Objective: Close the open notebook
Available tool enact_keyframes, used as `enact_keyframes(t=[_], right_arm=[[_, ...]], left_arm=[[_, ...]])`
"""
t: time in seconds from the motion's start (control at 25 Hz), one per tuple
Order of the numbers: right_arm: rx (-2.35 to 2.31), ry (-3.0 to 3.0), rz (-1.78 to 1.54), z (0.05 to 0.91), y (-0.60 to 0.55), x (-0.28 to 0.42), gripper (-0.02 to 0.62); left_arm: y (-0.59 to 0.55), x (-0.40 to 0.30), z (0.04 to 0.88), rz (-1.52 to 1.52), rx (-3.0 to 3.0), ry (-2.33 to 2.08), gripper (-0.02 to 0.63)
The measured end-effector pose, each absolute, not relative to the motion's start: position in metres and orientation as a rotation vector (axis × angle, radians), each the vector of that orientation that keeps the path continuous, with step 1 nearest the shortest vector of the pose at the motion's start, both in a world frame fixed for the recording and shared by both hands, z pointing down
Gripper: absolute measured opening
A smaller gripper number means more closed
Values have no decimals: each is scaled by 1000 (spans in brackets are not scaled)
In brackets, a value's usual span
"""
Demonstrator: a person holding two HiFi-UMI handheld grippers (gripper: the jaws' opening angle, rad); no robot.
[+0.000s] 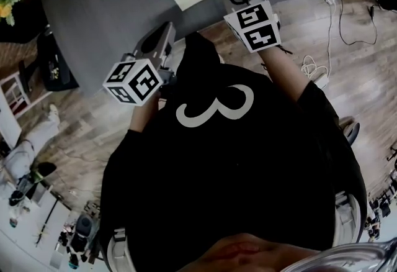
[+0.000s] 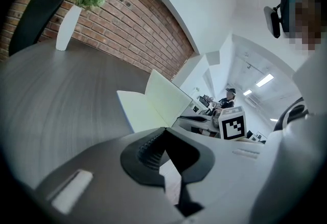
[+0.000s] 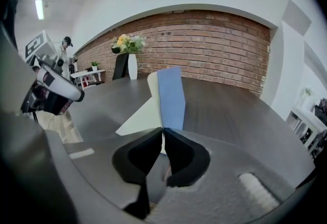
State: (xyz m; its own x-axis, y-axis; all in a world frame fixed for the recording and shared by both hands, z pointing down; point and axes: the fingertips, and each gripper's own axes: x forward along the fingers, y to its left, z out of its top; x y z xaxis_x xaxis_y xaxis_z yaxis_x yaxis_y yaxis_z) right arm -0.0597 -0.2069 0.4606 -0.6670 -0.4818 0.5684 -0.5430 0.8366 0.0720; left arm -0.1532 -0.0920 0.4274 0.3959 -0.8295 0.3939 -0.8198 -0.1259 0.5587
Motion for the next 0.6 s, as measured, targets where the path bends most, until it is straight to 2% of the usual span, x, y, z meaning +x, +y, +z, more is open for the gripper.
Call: enact_keyframes(t=[0.28, 0.6], right_arm=[[558, -2331, -67, 484, -186, -85, 6], [489, -2316, -73, 499, -175, -101, 25]], left_arm=[[-77, -164, 431, -29, 1875, -1458, 12], [-57, -180, 444, -33, 1822, -1483, 12]])
